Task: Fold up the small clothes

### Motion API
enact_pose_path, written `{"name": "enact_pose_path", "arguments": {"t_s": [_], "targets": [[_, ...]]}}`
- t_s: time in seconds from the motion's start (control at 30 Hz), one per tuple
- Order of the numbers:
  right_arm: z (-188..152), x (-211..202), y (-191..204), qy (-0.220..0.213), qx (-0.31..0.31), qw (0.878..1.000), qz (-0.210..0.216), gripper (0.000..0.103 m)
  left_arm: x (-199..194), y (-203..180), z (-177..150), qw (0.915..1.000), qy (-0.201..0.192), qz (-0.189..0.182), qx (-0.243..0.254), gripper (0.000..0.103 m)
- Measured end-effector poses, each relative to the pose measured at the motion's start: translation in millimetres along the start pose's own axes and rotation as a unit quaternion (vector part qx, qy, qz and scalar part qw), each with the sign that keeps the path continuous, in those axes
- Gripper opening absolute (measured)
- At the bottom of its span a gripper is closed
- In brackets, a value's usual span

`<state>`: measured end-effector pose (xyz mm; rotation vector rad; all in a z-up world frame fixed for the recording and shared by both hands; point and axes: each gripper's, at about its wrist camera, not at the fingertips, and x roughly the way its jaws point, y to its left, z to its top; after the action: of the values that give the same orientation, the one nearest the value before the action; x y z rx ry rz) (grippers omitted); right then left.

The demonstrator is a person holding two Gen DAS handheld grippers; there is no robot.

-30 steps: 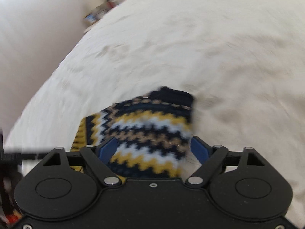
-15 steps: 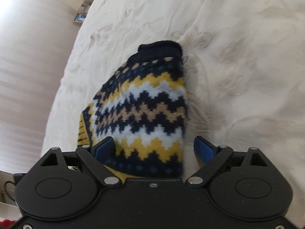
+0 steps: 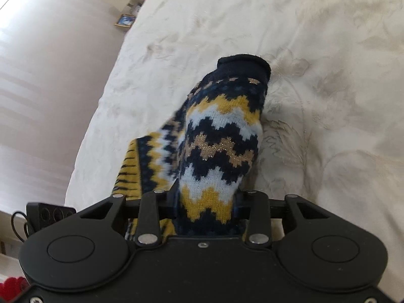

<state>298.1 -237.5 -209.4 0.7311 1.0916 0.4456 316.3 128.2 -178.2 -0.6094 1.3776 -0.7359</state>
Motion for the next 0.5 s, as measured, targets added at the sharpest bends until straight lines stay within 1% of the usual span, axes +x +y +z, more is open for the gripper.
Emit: {"name": "enact_pose_path", "arguments": {"t_s": [0.07, 0.2, 0.27, 0.3, 0.33, 0.37, 0.4, 0.43, 0.47, 0.5], "targets": [[-9.7, -16.8, -0.6, -0.001, -0.007, 1.0, -0.003, 0.047, 6.3, -18.6, -22.8, 1.0, 0.003, -0.002, 0.007, 0.065], [-35.5, -62.9, -15.7, 0.003, -0.018, 1.0, -0.017, 0.047, 22.9, -51.2, -71.5, 0.9999, 0.005, -0.007, 0.01, 0.065], [-50.3, -86.9, -27.3, 0.004, -0.018, 1.0, -0.025, 0.047, 33.7, -64.6, -94.5, 0.9998, 0.004, 0.002, 0.017, 0.065], [-53.8, -95.0, -30.3, 0.006, -0.02, 0.999, -0.03, 0.05, 37.2, -67.8, -102.4, 0.9998, 0.001, 0.013, 0.018, 0.065], [-60.7, -102.9, -36.0, 0.009, -0.024, 0.999, -0.04, 0.05, 42.2, -70.0, -111.8, 0.9993, -0.004, 0.032, 0.017, 0.066], [-65.9, -107.2, -41.4, 0.014, -0.031, 0.998, -0.056, 0.055, 45.1, -69.2, -121.7, 0.998, -0.013, 0.059, 0.015, 0.066], [-71.4, -110.8, -46.3, 0.019, -0.04, 0.996, -0.079, 0.061, 46.1, -65.5, -130.7, 0.9955, -0.021, 0.092, 0.008, 0.066], [-77.9, -114.2, -52.9, 0.025, -0.05, 0.993, -0.106, 0.064, 47.5, -60.6, -139.3, 0.9917, -0.025, 0.126, -0.004, 0.066], [-82.6, -116.8, -56.9, 0.027, -0.057, 0.99, -0.126, 0.068, 46.9, -53.9, -147.3, 0.9875, -0.032, 0.153, -0.02, 0.069], [-87.8, -121.0, -61.0, 0.027, -0.062, 0.988, -0.139, 0.068, 45.0, -49.0, -152.3, 0.9843, -0.043, 0.167, -0.039, 0.071]]}}
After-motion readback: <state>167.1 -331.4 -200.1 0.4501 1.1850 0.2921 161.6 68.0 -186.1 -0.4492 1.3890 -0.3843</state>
